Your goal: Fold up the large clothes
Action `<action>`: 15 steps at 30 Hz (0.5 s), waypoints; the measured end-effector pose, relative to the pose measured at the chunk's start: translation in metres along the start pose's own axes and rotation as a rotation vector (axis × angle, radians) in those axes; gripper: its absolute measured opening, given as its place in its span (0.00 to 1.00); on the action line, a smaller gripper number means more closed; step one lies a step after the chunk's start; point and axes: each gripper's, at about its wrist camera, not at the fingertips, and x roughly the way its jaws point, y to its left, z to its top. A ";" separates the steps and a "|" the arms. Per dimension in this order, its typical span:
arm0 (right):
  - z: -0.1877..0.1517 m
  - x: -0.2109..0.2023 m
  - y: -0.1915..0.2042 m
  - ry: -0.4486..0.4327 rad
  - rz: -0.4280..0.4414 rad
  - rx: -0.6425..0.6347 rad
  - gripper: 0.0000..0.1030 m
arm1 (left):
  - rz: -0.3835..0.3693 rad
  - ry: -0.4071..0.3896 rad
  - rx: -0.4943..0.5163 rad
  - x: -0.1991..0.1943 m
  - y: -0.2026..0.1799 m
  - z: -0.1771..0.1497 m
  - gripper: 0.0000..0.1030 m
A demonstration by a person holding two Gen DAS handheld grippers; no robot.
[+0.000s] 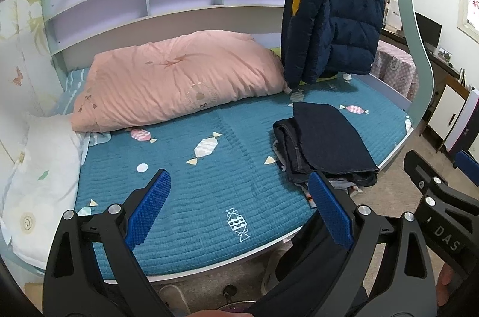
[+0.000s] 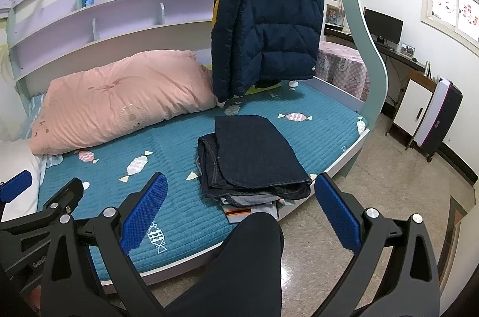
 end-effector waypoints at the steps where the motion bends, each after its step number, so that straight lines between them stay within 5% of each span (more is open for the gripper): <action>1: 0.000 0.000 0.000 0.001 0.007 0.000 0.93 | 0.002 0.001 -0.001 0.001 0.001 0.000 0.91; 15: -0.002 0.005 0.010 0.004 0.016 -0.030 0.93 | 0.037 0.026 0.004 0.009 0.006 -0.002 0.91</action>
